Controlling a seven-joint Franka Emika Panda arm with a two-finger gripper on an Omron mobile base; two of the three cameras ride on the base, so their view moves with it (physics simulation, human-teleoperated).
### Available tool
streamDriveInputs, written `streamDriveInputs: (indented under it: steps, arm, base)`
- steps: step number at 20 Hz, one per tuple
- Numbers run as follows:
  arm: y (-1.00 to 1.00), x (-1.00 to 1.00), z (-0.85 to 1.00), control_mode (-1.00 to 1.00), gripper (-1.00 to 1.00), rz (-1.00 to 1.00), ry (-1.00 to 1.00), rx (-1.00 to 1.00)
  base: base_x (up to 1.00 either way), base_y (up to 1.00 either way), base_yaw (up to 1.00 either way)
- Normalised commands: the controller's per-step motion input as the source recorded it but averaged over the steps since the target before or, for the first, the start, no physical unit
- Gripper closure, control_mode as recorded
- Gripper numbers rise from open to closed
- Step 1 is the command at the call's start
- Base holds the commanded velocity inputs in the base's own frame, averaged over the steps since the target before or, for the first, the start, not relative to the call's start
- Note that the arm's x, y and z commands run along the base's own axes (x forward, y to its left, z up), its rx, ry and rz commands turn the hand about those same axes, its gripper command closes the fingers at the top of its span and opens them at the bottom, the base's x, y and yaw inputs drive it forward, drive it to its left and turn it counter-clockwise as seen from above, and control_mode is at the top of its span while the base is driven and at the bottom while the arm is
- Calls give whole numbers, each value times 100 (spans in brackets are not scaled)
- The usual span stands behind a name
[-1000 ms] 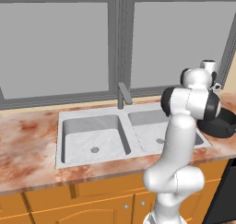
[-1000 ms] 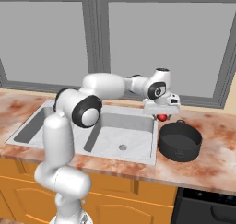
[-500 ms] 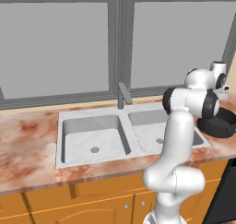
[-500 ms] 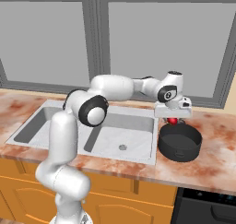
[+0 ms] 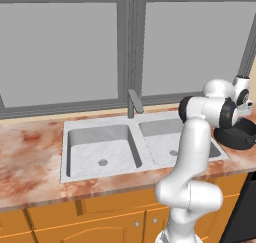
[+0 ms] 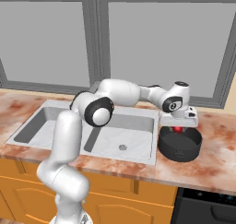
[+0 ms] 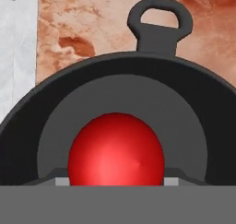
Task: Dump the tomato from the pot into the sink. Then turn on the water and wash the tomato. Then turn off the water and put the tomato back in the pot.
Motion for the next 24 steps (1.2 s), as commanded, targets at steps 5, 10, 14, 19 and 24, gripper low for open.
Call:
streamDriveInputs:
  steps: [5, 10, 14, 19, 24]
  arm:
    - [-10, 0, -27, -100, 100, 0, 0, 0]
    - [-12, 0, -20, -100, 100, 0, 0, 0]
    - [-6, 0, -18, -100, 100, 0, 0, 0]
    - [0, 0, -14, -100, 100, 0, 0, 0]
    - [0, 0, -14, -100, 100, 0, 0, 0]
  base:
    - [0, 0, 0]
    - [0, 0, 0]
    - [0, 0, 0]
    - [0, 0, 0]
    - [0, 0, 0]
